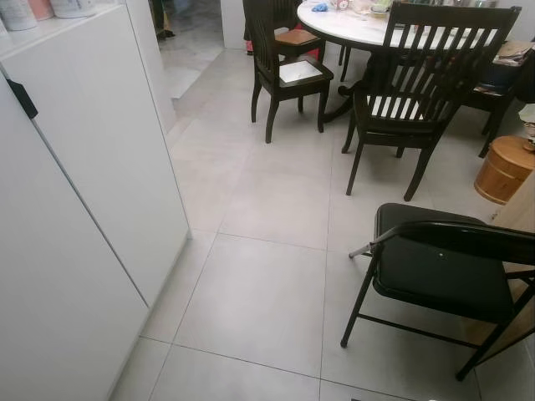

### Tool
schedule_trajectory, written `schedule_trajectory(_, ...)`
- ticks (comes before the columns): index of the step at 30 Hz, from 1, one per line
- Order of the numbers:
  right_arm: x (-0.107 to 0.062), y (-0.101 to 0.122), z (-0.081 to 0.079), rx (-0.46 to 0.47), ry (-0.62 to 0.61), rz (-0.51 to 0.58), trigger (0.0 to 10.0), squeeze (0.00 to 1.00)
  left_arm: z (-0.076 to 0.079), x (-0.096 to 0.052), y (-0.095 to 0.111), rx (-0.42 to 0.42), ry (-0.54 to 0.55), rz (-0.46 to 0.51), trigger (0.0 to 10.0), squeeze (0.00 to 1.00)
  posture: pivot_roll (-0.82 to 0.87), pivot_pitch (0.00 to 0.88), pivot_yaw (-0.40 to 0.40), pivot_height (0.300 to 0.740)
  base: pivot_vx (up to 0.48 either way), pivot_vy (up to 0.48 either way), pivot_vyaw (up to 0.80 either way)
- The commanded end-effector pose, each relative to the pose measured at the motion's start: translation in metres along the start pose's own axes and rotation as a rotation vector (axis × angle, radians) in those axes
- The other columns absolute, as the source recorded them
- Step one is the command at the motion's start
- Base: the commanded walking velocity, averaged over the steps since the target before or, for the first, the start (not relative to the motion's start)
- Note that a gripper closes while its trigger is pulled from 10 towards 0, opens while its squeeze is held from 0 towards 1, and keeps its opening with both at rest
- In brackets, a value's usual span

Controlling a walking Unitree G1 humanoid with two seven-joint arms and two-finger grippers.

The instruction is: Restocking fridge

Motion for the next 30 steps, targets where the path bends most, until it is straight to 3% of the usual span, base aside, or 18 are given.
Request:
schedule_trajectory(1,0.0095,0.0314,-0.0418,0.023,0.071,0.066,10.0,0.00,-0.0079,-0.0009,-0.0040,-0.076,-0.005,-0.019,10.0,0.00,-0.04,0.000,-0.025,0.740,0.000,0.000,0.00)
schedule_trajectory(15,0.0103,0.0358,-0.0471,0.062,0.082,0.076,10.0,0.00,-0.0096,0.0001,0.0022,-0.039,-0.017,-0.011,10.0,0.00,-0.05,0.000,-0.008,0.740,0.000,0.000,0.00)
schedule_trajectory(30,0.0105,0.0366,-0.0474,0.051,0.078,0.077,10.0,0.00,-0.0122,0.0000,0.0039,-0.053,-0.016,-0.005,10.0,0.00,-0.04,0.000,-0.020,0.740,0.000,0.000,0.00)
Point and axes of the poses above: a point about 5 cm out from each wrist's last joint towards the gripper, its own x axis pointing out of the wrist towards the gripper, its own y axis along the axis of the wrist's last joint, z = x × y, the point moved 5 cm from there along x, pointing out of the wrist towards the gripper, and after that the axes turned 7 degrees about -x, right-handed, at the moved point
